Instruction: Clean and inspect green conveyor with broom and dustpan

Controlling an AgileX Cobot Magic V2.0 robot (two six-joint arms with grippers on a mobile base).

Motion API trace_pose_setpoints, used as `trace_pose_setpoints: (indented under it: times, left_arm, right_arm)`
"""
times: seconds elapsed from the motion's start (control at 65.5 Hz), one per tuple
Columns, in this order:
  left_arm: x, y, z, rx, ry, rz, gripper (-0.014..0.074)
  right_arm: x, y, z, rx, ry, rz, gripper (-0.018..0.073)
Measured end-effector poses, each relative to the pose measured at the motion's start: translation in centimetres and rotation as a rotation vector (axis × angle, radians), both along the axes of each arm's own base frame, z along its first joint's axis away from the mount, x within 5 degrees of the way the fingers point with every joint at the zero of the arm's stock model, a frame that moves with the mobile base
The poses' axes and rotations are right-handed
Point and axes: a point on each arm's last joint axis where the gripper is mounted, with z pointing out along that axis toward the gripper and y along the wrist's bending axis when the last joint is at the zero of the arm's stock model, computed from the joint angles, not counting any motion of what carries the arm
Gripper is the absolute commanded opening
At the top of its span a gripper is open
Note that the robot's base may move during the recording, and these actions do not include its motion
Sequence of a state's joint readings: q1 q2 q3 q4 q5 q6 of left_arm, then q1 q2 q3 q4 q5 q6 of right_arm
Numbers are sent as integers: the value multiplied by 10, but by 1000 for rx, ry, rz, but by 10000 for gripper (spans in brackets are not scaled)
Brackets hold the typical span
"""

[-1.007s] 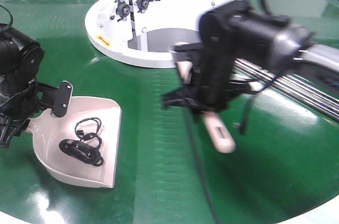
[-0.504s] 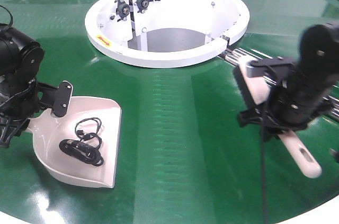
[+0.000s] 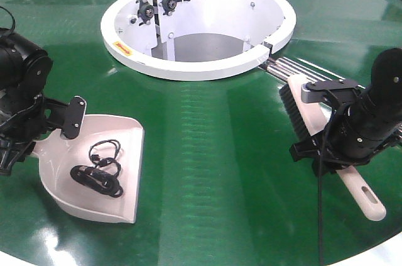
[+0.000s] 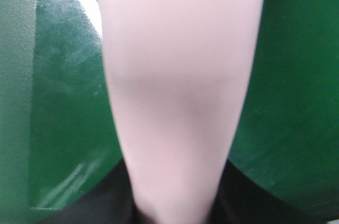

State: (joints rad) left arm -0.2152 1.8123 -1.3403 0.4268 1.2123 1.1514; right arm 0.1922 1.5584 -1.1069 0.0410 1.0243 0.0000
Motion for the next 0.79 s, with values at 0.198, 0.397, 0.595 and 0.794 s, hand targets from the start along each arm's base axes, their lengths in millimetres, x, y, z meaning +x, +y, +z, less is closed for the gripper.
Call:
trace_pose_setpoints:
  times: [0.198,0.397,0.595,0.794]
  left_arm:
    - [0,0,0,0,0,0,-6]
    - [0,0,0,0,0,0,-6]
    - [0,0,0,0,0,0,-6]
    - [0,-1,0,-7,-5,-1,-6]
  right_arm:
    - [0,0,0,0,0,-1,-1]
    - [0,0,0,0,0,-1,-1]
    - [0,0,0,0,0,-1,-1]
    - [0,0,0,0,0,-1,-1]
